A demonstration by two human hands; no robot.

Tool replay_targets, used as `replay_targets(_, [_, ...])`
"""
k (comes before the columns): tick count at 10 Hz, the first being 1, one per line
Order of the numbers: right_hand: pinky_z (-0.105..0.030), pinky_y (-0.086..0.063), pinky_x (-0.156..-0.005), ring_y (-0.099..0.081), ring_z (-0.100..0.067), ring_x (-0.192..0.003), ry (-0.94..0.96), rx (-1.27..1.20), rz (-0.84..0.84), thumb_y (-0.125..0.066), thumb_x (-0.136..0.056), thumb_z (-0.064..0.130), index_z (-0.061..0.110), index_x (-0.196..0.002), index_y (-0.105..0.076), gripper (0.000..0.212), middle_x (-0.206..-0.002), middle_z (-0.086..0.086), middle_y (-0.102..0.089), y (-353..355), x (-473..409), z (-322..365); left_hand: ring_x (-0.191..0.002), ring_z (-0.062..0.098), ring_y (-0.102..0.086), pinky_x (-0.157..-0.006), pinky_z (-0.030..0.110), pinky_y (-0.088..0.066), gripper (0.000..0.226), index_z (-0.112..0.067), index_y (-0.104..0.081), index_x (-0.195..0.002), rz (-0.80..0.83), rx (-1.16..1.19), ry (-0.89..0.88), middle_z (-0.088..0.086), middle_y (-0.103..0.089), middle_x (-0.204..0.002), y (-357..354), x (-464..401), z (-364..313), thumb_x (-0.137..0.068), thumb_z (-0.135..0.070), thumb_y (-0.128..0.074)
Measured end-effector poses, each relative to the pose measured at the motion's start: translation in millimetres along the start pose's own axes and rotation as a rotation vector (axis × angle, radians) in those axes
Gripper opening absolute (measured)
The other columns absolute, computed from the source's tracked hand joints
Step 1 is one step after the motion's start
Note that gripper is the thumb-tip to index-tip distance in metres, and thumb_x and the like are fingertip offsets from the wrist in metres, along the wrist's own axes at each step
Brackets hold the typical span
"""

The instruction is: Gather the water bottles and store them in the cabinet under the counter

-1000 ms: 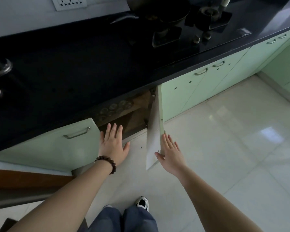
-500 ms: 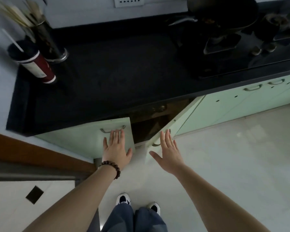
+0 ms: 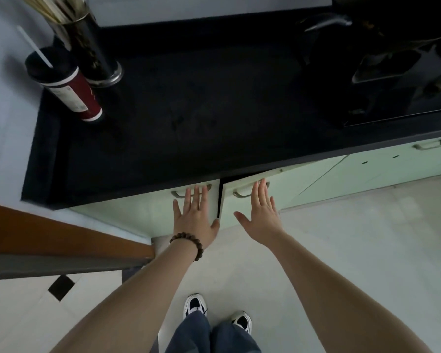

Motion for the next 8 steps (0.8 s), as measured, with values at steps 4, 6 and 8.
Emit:
replay_targets(4, [-0.04,0.006,-0.12,0.024,-0.018,-0.145,-0.047,0.022,0.05,-0.033,-0.096,0.057,0.012,-0.149,0.02,0.087,-0.157,-0.006,0.026,11.1,-26.1,10.4,-0.147,0.023,0.018,-0.118,0.05,0.005,0.083,-0.018,0.018,-0.151,0.028,-0.059,-0.039,0.002,0.015,-0.162,3.9,-2.4,7.0,-0.097,-0.053,-0.034])
replay_targets(6, [-0.039,0.005,-0.12,0.021,-0.017,-0.146,-0.075,0.007,0.015,-0.031,-0.097,0.057,0.012,-0.152,0.013,0.084,-0.159,-0.004,0.021,23.2,-9.6,11.6,-0.149,0.023,0.012,-0.121,0.047,-0.002,0.078,-0.016,0.01,-0.153,-0.001,-0.045,-0.055,0.005,0.011,-0.162,18.1,12.0,9.0,-0.098,-0.052,-0.032])
replay_targets(8, [-0.036,0.007,-0.118,0.019,-0.017,-0.146,-0.081,-0.012,-0.134,-0.028,-0.097,0.059,0.013,-0.152,0.01,0.082,-0.16,-0.002,0.019,45.9,37.4,20.5,-0.15,0.024,0.005,-0.121,0.044,-0.005,0.076,-0.014,0.004,-0.154,-0.073,-0.039,-0.058,0.007,0.002,-0.163,46.1,41.5,20.8,-0.098,-0.054,-0.027])
Point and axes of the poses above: each hand's wrist, its own x-axis away from the middle knuckle, its own y-axis out of the back of the hand, z = x × y, the point moved 10 cm from there along -x, towards the middle knuckle
